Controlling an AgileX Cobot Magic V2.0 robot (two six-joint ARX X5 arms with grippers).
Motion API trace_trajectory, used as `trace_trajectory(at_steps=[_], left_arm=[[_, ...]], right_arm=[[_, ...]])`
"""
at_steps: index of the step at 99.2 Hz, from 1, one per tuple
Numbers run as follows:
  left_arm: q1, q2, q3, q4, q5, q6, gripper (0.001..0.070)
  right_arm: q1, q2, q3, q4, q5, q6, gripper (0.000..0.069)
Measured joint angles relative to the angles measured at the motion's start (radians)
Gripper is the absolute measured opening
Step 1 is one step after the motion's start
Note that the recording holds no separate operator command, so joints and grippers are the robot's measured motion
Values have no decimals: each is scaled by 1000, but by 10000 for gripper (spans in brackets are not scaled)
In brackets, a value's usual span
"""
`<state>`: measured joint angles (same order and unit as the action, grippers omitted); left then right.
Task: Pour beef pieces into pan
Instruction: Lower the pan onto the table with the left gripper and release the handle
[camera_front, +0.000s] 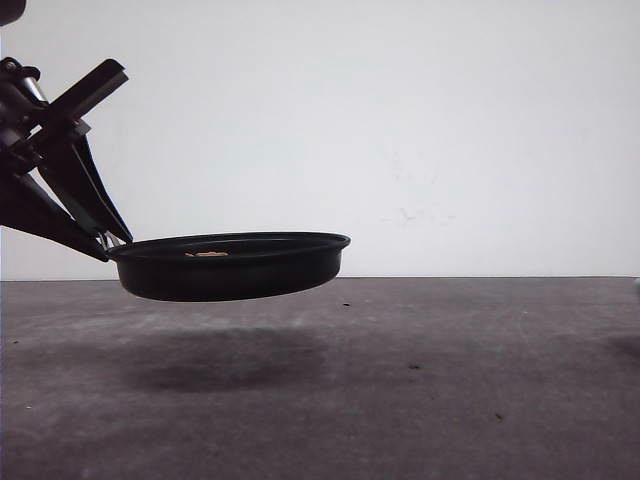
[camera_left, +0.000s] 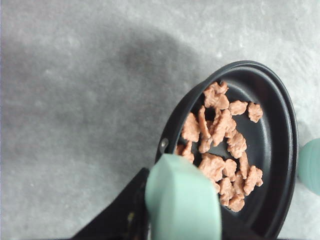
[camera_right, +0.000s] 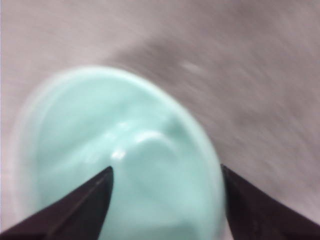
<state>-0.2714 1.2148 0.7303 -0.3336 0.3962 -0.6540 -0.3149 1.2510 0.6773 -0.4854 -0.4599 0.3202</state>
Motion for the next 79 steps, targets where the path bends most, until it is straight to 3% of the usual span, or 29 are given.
trace_trajectory(at_steps=[17,39,67,79], left_arm=[[11,1,0,42,-39,1,59],[53,54,2,82,-61,4,59],[72,206,2,169,-66,4,59],[73,252,2,159,-61,3,59]], right_arm=[[5,-105,195,-64,-75,18,446],[46,-245,416,-131,-78,27,448],[202,-429,439,-188,-85,51,448],[239,-483,439,-249,-27,43,448]])
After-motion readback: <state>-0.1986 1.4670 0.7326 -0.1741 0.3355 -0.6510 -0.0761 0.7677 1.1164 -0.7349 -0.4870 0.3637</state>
